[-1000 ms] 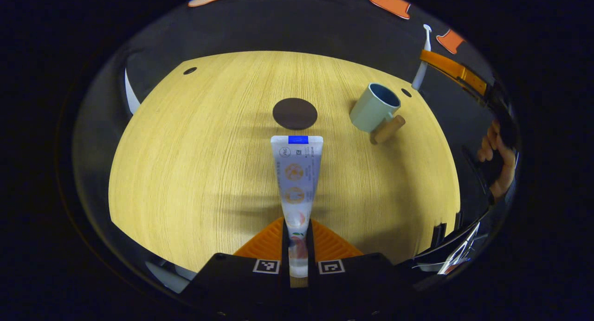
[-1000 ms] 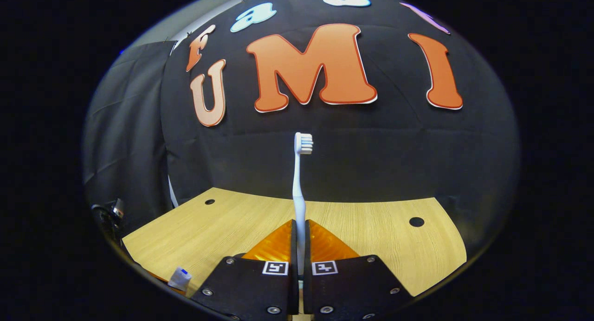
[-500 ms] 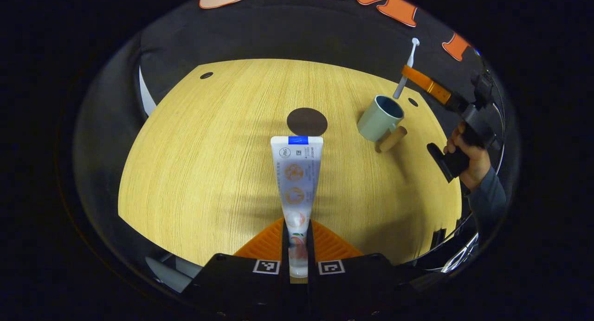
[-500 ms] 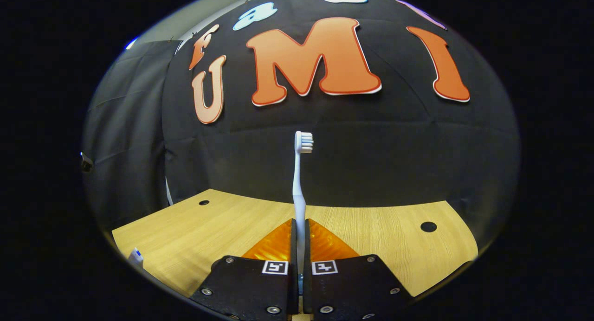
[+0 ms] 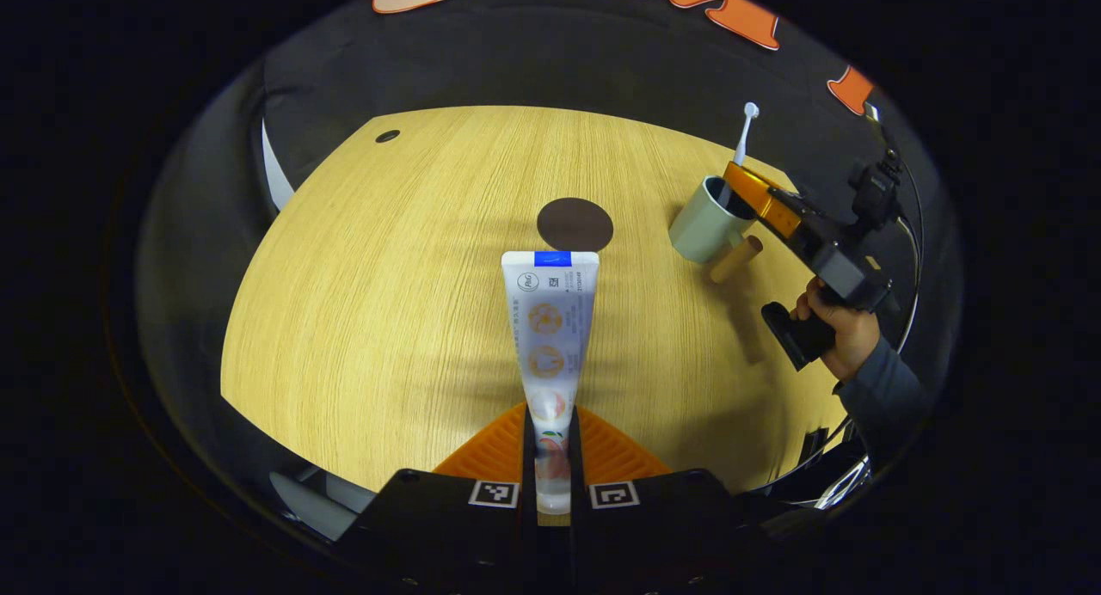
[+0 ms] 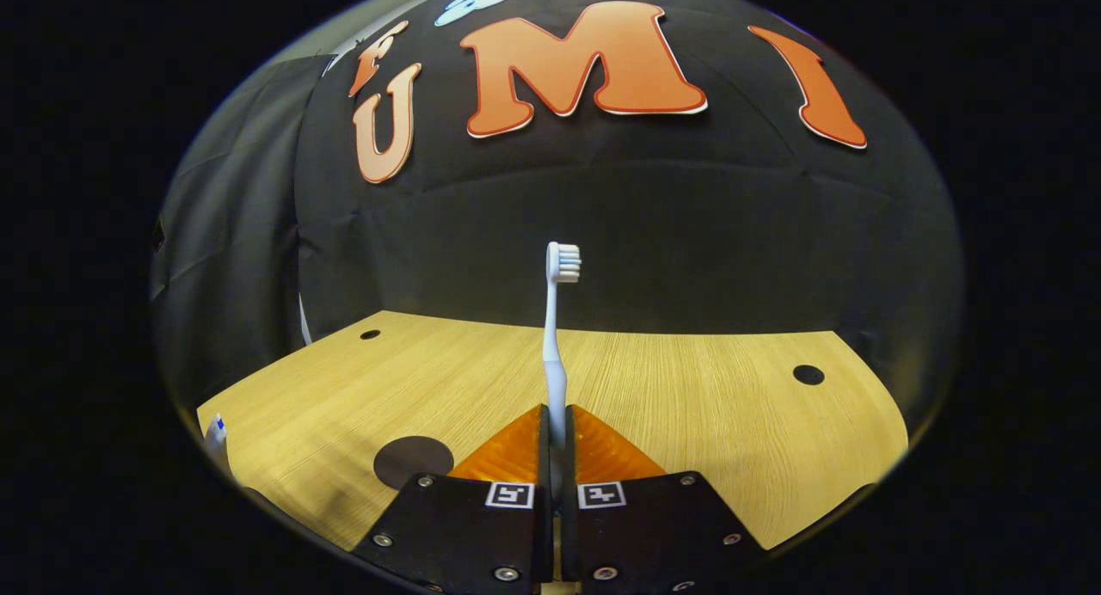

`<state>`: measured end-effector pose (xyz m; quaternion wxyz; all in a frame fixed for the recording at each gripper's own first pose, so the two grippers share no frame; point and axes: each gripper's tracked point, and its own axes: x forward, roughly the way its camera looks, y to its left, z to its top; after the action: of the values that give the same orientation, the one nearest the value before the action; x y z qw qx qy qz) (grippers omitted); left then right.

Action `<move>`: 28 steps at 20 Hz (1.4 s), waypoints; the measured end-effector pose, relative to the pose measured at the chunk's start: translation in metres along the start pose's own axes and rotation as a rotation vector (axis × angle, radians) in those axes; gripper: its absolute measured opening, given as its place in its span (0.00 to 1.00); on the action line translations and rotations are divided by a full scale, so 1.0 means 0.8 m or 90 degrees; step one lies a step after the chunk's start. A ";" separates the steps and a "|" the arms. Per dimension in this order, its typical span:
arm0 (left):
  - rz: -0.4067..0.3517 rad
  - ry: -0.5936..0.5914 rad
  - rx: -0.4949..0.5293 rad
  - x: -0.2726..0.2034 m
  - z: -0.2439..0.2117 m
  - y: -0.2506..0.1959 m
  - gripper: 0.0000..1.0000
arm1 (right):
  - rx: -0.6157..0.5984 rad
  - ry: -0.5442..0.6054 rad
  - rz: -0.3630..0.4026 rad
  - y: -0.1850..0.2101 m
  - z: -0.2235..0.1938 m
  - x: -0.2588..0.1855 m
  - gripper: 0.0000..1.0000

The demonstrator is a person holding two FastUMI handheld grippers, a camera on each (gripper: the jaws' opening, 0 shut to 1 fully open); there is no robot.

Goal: Put the toothbrush and toothpaste on the desktop into the cup, then pick up the cup and place it on the coaster on the desktop.

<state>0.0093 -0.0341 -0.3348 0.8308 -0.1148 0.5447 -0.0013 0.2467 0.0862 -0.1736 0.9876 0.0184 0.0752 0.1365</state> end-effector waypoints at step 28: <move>-0.080 -0.293 0.130 0.061 0.156 -0.046 0.16 | 0.050 0.139 -0.063 -0.029 -0.021 -0.128 0.68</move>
<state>0.1466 -0.0524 -0.3248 0.9383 -0.0611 0.3304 -0.0820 0.1531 0.0362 -0.1771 0.9776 0.0386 0.1881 0.0857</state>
